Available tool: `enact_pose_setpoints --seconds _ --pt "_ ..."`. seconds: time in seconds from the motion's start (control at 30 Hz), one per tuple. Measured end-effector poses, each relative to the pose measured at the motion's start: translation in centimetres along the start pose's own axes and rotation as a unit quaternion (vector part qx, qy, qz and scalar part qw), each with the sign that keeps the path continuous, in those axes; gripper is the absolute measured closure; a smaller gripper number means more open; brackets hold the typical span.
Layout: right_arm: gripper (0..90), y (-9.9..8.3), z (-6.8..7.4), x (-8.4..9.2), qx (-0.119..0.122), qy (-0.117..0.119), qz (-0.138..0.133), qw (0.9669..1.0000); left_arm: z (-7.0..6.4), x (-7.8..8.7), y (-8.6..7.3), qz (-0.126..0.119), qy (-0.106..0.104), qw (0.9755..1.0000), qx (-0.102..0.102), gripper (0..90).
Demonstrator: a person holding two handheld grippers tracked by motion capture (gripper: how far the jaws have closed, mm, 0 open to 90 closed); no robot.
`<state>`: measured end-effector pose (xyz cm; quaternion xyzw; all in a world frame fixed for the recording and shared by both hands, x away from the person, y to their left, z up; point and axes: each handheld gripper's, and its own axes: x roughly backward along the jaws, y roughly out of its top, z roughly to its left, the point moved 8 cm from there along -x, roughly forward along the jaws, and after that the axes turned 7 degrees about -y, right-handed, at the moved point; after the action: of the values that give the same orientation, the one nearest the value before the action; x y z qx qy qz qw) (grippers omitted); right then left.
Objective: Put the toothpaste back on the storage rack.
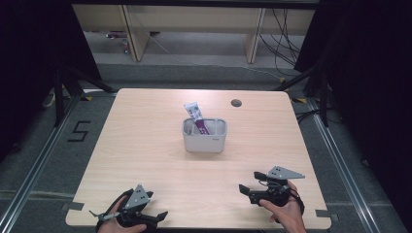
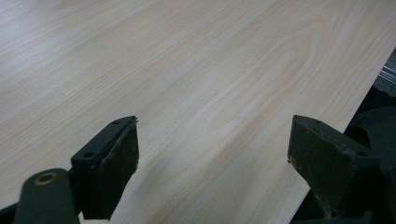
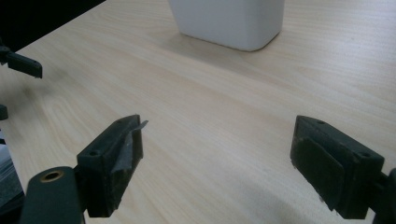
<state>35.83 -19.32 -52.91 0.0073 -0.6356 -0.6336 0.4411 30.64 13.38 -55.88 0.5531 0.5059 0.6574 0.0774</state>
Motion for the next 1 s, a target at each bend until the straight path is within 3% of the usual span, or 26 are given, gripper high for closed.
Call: enact_pose_setpoints --seconds 0.03,0.07,0.13,0.2,0.27,0.37,0.4,0.43,0.47,0.5,0.53,0.6,0.67,0.77,0.8,0.9,0.93,1.0 --pt "17.8 0.0 0.0 0.0 0.000 0.000 0.000 1.0000 0.1 0.0 0.0 0.001 0.003 1.0000 -0.001 16.2" --pt "17.7 -0.2 -0.2 0.1 0.015 -0.006 -0.002 0.9999 0.1 0.1 0.0 0.002 0.001 1.0000 0.000 16.2" --pt "17.7 -0.5 0.0 0.2 0.003 -0.006 0.009 0.9999 0.1 0.1 0.0 0.001 0.002 1.0000 0.002 16.2" --pt "17.7 -0.8 0.3 0.2 0.017 0.009 0.009 0.9998 0.2 0.1 0.0 0.004 0.003 1.0000 -0.002 16.2" --pt "17.6 -1.2 0.3 0.4 0.025 -0.005 0.013 0.9996 0.1 0.1 0.0 -0.001 0.002 1.0000 0.003 16.2" --pt "17.6 -1.4 0.5 0.7 0.032 -0.003 0.013 0.9994 0.1 0.0 -0.1 0.002 0.002 1.0000 0.003 16.2" --pt "17.6 -1.6 0.7 0.8 0.023 -0.004 0.020 0.9995 0.1 0.1 0.0 0.002 0.002 1.0000 0.002 16.2" --pt "17.6 -1.6 0.6 0.9 0.034 0.000 0.015 0.9993 0.2 0.1 0.0 0.001 0.003 1.0000 0.001 16.2" --pt "17.4 -1.8 0.8 1.0 0.024 0.004 0.020 0.9995 0.2 0.1 0.0 0.001 0.003 1.0000 0.001 16.2" --pt "17.3 -1.9 0.7 1.2 0.036 -0.001 0.021 0.9991 0.2 0.1 0.0 0.000 0.003 1.0000 0.002 16.2" --pt "17.2 -2.2 1.0 1.3 0.021 0.006 0.027 0.9994 0.2 0.1 0.0 0.000 0.003 1.0000 0.003 16.2" --pt "16.9 -2.3 0.8 1.1 0.035 0.001 0.023 0.9991 0.1 0.1 -0.1 0.002 0.002 1.0000 0.002 16.2" --pt "16.9 -2.6 1.4 1.3 0.022 0.012 0.030 0.9992 0.1 0.1 -0.1 0.002 0.001 1.0000 0.003 16.2" --pt "16.9 -2.8 1.6 1.5 0.023 0.011 0.039 0.9989 0.1 0.0 0.0 0.001 0.001 1.0000 0.004 16.2" --pt "16.9 -2.6 1.3 1.3 0.050 0.004 0.025 0.9985 0.1 0.0 0.0 0.001 0.001 1.0000 0.004 16.2" --pt "16.9 -3.0 1.9 1.5 0.031 0.014 0.037 0.9987 0.2 0.1 0.0 0.001 0.002 1.0000 0.004 16.2" --pt "17.0 -3.2 1.8 1.6 0.042 0.011 0.038 0.9983 0.2 0.0 -0.1 0.001 0.003 1.0000 0.004 16.2" --pt "16.9 -3.3 2.0 1.6 0.033 0.017 0.040 0.9985 0.2 0.0 -0.1 0.001 0.003 1.0000 0.004 16.2"
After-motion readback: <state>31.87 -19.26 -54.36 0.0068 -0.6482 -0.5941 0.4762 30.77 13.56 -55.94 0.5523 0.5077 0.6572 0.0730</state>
